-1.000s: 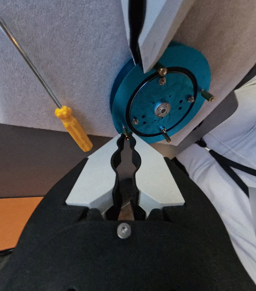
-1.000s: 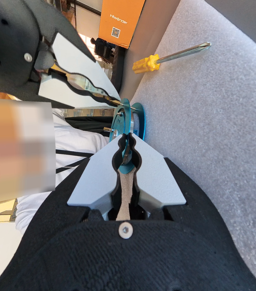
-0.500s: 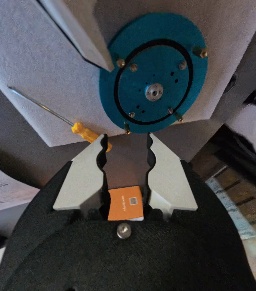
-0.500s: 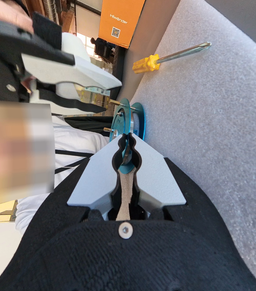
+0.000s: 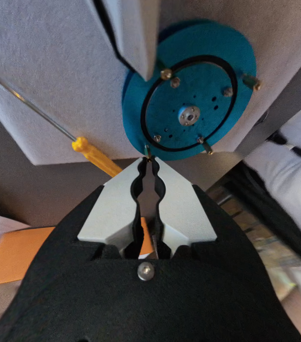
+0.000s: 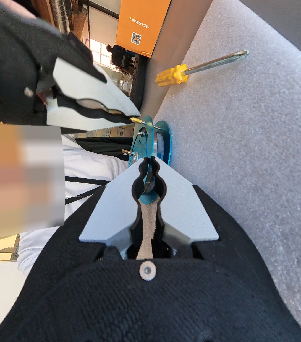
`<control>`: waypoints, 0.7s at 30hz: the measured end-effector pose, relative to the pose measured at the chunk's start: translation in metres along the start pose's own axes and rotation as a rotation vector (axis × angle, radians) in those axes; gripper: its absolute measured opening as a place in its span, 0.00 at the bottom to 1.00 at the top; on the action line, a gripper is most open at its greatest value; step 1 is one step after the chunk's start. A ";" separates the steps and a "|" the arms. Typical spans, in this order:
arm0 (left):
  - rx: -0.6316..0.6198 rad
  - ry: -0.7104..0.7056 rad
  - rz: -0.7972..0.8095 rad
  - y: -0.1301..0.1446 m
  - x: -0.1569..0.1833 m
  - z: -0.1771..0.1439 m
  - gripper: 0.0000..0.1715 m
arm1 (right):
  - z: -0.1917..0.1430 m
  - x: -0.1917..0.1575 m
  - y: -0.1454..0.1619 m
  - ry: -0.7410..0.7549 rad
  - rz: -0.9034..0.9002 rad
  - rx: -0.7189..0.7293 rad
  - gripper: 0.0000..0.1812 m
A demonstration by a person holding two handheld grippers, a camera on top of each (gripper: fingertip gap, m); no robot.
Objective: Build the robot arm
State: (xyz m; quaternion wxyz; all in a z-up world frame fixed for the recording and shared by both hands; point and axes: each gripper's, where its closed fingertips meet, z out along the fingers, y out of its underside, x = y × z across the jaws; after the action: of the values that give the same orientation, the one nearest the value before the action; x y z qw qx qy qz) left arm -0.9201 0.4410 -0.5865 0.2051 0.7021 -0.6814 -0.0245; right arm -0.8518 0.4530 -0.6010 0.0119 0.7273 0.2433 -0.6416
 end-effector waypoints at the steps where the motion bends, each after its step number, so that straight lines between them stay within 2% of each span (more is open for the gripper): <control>1: -0.031 -0.072 0.160 0.001 -0.002 0.000 0.02 | 0.000 0.000 0.000 0.000 -0.001 0.000 0.01; 4: -0.083 -0.317 0.599 -0.002 -0.010 -0.001 0.02 | 0.000 0.000 0.000 -0.003 -0.003 0.003 0.01; 5: -0.095 -0.371 0.669 -0.004 -0.011 -0.001 0.02 | 0.000 0.000 0.000 -0.003 -0.004 0.004 0.01; 7: -0.086 -0.405 0.702 -0.004 -0.010 -0.001 0.02 | 0.000 0.000 0.000 -0.002 -0.003 0.002 0.01; 8: -0.069 -0.393 0.676 -0.004 -0.009 -0.001 0.08 | 0.000 0.000 0.000 -0.001 -0.002 0.001 0.01; 9: -0.054 -0.361 0.619 -0.003 -0.008 -0.001 0.21 | 0.000 0.000 0.000 -0.001 -0.001 0.000 0.01; 10: -0.048 -0.310 0.525 0.000 -0.008 -0.002 0.31 | 0.000 0.000 0.000 -0.002 -0.001 0.000 0.01; 11: -0.036 -0.245 0.409 0.002 -0.008 -0.003 0.36 | 0.000 0.000 0.000 -0.002 -0.002 0.001 0.01; 13: 0.017 -0.110 0.188 0.001 -0.006 -0.005 0.31 | 0.000 0.000 0.000 -0.001 -0.004 0.003 0.01; 16: 0.061 0.041 -0.059 0.002 -0.004 -0.004 0.22 | 0.000 0.000 0.000 -0.002 -0.004 0.003 0.01; 19: 0.107 0.224 -0.215 -0.003 0.011 -0.002 0.12 | -0.001 0.000 0.000 -0.004 -0.005 0.002 0.01; 21: 0.107 0.244 -0.257 -0.003 0.010 0.002 0.03 | 0.000 0.000 0.000 -0.004 -0.005 0.002 0.01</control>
State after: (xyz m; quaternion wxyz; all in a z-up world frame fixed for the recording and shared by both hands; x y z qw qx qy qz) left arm -0.9170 0.4304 -0.5865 0.2438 0.7912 -0.5564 0.0709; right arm -0.8514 0.4530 -0.6005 0.0101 0.7253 0.2446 -0.6434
